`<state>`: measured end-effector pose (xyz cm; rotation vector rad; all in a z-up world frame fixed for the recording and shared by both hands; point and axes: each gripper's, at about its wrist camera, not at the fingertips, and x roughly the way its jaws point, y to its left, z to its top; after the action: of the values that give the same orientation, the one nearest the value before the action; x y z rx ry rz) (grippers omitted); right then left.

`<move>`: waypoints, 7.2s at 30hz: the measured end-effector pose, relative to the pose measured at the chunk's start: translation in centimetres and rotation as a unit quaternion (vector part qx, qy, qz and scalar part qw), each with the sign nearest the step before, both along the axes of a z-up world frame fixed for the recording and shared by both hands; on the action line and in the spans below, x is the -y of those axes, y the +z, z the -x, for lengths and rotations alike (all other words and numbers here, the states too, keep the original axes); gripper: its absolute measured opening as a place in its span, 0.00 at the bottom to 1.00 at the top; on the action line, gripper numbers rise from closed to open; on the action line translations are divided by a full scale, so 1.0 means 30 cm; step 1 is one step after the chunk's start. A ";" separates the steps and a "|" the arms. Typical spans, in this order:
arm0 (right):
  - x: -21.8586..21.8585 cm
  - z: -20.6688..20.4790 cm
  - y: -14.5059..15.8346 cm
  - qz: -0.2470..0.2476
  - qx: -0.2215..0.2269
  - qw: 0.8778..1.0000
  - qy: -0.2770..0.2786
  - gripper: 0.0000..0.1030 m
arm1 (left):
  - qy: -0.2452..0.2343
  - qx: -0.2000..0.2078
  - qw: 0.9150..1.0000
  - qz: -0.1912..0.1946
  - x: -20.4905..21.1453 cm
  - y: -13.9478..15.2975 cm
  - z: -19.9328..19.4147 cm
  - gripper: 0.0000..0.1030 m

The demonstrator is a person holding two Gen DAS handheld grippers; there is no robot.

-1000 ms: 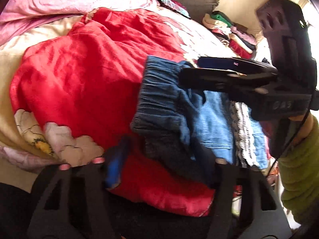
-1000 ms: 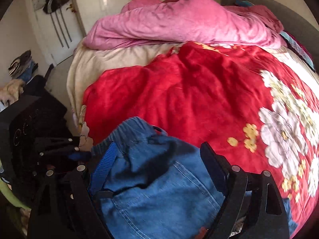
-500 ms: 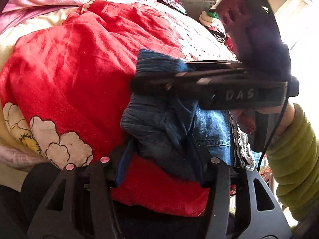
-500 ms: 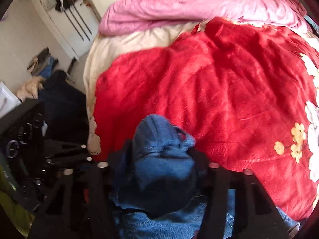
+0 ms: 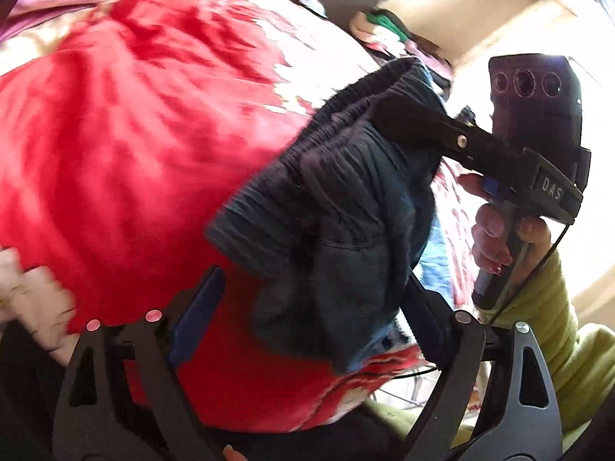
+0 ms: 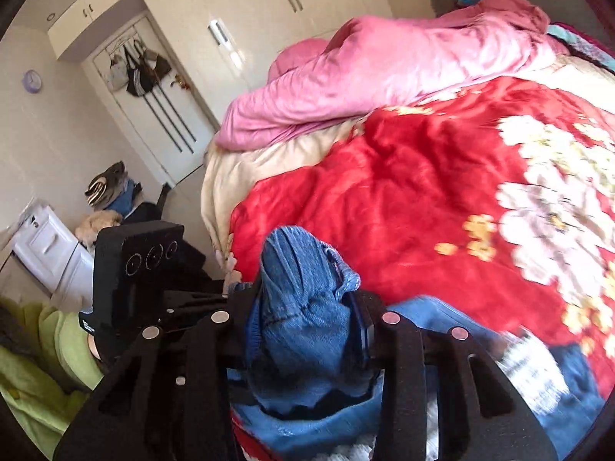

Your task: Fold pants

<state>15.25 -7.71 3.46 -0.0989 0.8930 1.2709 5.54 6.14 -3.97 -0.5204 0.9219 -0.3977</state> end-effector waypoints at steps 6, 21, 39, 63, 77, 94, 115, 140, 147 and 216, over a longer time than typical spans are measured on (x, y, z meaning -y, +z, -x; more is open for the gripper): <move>0.163 -0.023 0.030 -0.026 0.012 0.999 -0.037 0.36 | -0.050 0.012 0.999 0.002 0.174 0.065 -0.049 0.74; 0.593 0.062 -0.008 0.013 0.061 0.971 -0.229 0.68 | -0.162 0.032 0.984 -0.066 0.503 0.060 -0.025 0.78; 0.648 0.117 -0.137 0.077 0.048 0.958 -0.272 0.70 | -0.137 0.046 0.984 -0.101 0.471 0.090 0.009 0.81; 0.643 0.347 -0.020 0.059 0.115 0.967 -0.218 0.81 | -0.074 0.068 0.983 -0.156 0.376 0.157 0.011 0.86; 0.552 0.282 -0.125 0.066 0.071 0.981 -0.170 0.81 | -0.055 0.063 0.985 -0.154 0.330 0.175 -0.145 0.70; 0.571 0.297 -0.217 0.088 0.029 0.977 -0.194 0.56 | -0.107 0.067 0.966 -0.224 0.486 0.036 -0.286 0.69; 0.644 0.335 -0.066 0.076 0.078 0.961 -0.253 0.81 | -0.090 0.082 0.972 -0.203 0.457 0.125 -0.201 0.74; 0.691 0.306 -0.012 0.098 0.111 0.934 -0.326 0.92 | -0.054 0.100 0.973 -0.200 0.387 0.175 -0.097 0.90; 0.697 0.272 -0.070 0.115 0.092 0.929 -0.341 0.92 | -0.050 0.072 0.976 -0.201 0.367 0.102 -0.119 0.90; 0.602 0.213 0.001 0.093 0.159 0.908 -0.377 0.95 | 0.036 0.080 0.979 -0.186 0.277 0.160 -0.090 0.91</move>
<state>8.85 -25.77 3.50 -0.0952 0.6628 0.4261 8.22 -2.17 0.82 -0.1740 0.7946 -0.1907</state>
